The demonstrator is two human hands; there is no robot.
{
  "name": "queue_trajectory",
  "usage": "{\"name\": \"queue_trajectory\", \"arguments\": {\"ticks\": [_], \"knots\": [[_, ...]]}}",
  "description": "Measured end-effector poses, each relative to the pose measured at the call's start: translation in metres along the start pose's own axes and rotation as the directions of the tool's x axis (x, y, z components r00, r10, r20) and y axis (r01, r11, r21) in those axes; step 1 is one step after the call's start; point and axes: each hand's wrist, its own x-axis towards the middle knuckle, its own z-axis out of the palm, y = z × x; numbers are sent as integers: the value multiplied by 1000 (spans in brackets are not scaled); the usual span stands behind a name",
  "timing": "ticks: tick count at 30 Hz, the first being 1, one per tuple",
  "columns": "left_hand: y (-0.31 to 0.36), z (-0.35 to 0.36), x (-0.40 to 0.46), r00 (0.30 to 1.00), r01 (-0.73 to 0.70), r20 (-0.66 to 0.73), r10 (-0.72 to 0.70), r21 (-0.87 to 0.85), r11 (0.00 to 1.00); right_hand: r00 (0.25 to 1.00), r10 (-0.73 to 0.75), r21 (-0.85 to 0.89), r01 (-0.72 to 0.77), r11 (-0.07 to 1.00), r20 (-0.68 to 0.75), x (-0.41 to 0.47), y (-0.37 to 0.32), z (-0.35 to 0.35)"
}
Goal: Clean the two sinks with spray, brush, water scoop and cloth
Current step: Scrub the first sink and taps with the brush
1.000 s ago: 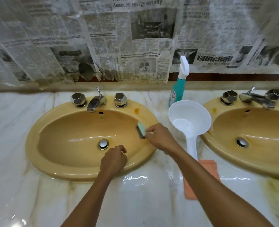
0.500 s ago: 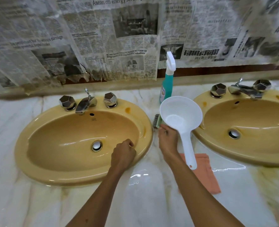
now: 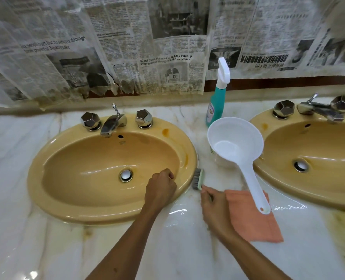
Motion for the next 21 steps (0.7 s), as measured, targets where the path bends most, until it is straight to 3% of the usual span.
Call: {"name": "queue_trajectory", "arguments": {"ticks": [6,12,15,18,21], "knots": [[2,-1,0,1000,-13,8,13,-8,1000,974,75,34,-70,997,-214,50,-25,15],[0,-1,2,1000,-20,12,20,-14,1000,996,56,-68,-61,996,-75,-21,-8,14],[0,-2,5,999,-23,29,23,-26,999,989,80,-107,-94,990,-124,15,-23,9],[0,-2,4,999,-26,36,27,-26,999,997,-11,-342,-16,939,-78,43,-41,1],[-4,0,5,998,-26,48,28,-44,999,979,-20,-697,160,699,204,17,-54,-7]]}}
